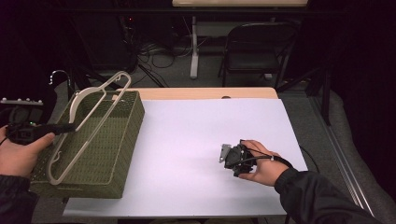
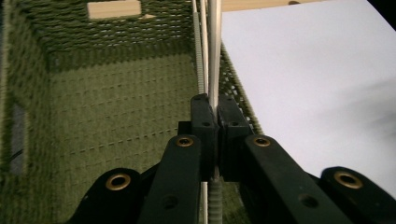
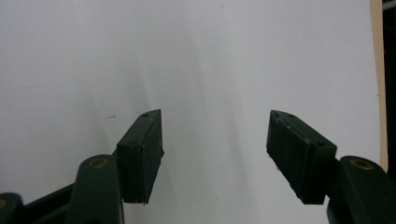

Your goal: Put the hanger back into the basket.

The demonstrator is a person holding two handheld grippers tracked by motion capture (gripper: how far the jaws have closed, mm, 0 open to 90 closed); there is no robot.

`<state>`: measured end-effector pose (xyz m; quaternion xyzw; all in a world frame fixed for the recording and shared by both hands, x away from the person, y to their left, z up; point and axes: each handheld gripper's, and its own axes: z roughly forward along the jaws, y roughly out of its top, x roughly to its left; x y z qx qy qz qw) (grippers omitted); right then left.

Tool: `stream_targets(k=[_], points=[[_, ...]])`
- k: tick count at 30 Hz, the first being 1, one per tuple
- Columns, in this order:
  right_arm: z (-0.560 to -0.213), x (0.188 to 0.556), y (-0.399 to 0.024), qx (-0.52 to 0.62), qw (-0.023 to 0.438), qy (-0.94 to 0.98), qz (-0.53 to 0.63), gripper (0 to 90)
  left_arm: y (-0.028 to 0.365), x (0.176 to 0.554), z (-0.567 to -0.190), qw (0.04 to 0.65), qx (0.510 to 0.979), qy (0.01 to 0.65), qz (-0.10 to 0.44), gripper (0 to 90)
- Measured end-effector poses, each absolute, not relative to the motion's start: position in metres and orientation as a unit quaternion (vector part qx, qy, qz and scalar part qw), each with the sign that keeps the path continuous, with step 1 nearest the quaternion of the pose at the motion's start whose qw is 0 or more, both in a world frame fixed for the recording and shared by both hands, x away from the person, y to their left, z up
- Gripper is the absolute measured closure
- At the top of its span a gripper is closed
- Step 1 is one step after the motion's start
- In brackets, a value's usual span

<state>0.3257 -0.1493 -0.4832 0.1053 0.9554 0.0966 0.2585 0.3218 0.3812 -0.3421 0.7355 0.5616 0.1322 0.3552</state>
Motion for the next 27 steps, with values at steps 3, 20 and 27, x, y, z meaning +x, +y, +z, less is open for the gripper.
stream_targets(k=[3, 20, 27], points=[[-0.483, 0.326, -0.15, 0.104, 0.26, 0.955, 0.096, 36.3, 0.392, 0.324, -0.345, 0.355, 0.735, 0.562, 0.13, 87.7], [-0.487, 0.327, -0.145, 0.097, 0.265, 0.955, 0.091, 36.8, 0.437, 0.343, -0.371, 0.346, 0.776, 0.513, 0.125, 87.7], [-0.488, 0.326, -0.144, 0.099, 0.265, 0.955, 0.089, 37.0, 0.43, 0.342, -0.369, 0.346, 0.803, 0.469, 0.124, 87.7]])
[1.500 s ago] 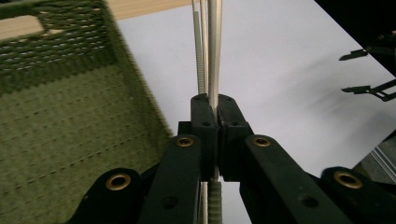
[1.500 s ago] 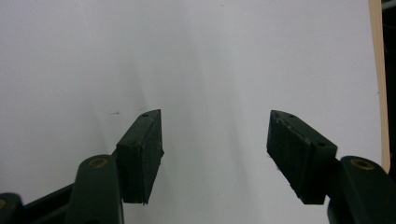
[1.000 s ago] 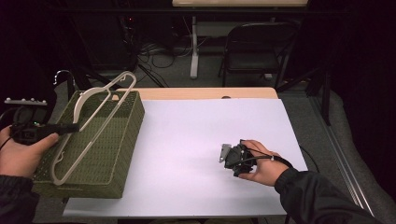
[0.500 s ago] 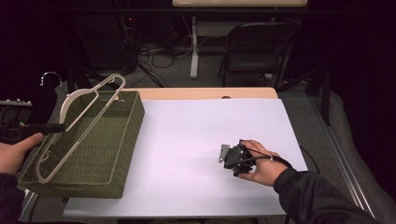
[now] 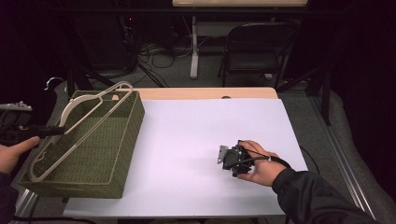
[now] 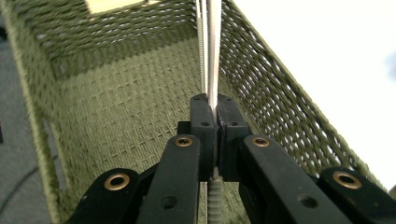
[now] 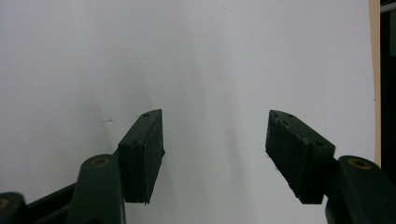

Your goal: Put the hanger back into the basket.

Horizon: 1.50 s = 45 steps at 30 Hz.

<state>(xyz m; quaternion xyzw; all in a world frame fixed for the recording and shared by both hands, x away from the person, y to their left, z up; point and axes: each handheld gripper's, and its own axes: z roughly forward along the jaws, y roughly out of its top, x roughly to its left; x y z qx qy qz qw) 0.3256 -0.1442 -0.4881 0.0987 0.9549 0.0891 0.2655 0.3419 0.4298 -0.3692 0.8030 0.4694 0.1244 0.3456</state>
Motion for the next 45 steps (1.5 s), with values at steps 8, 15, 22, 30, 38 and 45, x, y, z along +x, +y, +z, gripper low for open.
stream_targets(k=[8, 15, 22, 30, 38, 45], points=[[-0.49, 0.325, -0.144, 0.094, 0.264, 0.956, 0.089, 37.2, 0.432, 0.351, -0.37, 0.332, 0.825, 0.441, 0.121, 87.6], [-0.491, 0.326, -0.143, 0.096, 0.264, 0.956, 0.086, 37.3, 0.442, 0.354, -0.385, 0.338, 0.826, 0.437, 0.115, 87.6], [-0.496, 0.326, -0.142, 0.092, 0.259, 0.958, 0.084, 37.3, 0.454, 0.35, -0.412, 0.323, 0.83, 0.44, 0.112, 87.6], [-0.497, 0.328, -0.141, 0.094, 0.258, 0.958, 0.085, 37.4, 0.441, 0.349, -0.447, 0.282, 0.85, 0.427, 0.127, 87.5], [-0.495, 0.325, -0.143, 0.095, 0.259, 0.957, 0.09, 37.5, 0.405, 0.341, -0.456, 0.247, 0.894, 0.352, 0.128, 65.6], [-0.493, 0.323, -0.148, 0.105, 0.26, 0.955, 0.097, 37.3, 0.402, 0.314, -0.421, 0.285, 0.872, 0.356, 0.18, 49.0]])
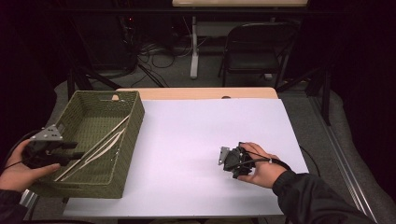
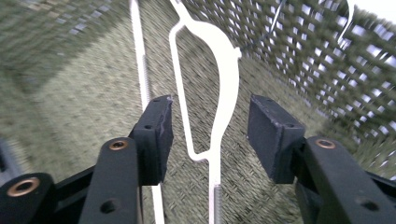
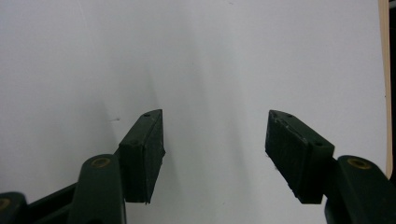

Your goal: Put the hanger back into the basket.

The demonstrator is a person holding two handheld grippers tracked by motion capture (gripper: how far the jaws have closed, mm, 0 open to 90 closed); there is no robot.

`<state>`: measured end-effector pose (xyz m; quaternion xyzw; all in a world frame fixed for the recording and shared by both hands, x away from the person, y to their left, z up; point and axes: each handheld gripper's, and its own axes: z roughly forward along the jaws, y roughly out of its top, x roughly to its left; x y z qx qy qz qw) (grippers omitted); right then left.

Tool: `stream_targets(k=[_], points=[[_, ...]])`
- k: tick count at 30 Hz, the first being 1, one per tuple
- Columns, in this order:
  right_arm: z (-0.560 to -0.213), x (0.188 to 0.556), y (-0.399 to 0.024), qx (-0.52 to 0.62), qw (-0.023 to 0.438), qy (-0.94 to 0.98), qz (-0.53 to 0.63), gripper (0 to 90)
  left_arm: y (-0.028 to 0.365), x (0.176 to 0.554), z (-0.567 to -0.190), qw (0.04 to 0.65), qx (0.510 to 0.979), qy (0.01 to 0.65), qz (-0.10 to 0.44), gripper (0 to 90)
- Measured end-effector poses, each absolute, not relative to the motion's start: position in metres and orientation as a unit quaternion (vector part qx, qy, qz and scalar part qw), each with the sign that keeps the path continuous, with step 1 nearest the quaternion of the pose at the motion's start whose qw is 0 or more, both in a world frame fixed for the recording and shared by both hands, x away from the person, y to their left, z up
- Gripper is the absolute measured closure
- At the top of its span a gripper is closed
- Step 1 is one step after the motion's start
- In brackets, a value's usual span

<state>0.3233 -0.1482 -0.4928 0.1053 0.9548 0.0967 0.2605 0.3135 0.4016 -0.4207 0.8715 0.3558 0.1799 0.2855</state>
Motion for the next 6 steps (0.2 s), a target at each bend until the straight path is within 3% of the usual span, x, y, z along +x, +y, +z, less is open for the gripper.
stream_targets(k=[6], points=[[-0.489, 0.319, -0.155, 0.12, 0.255, 0.953, 0.109, 36.8, 0.397, 0.286, -0.41, 0.325, 0.841, 0.39, 0.187, 44.9]])
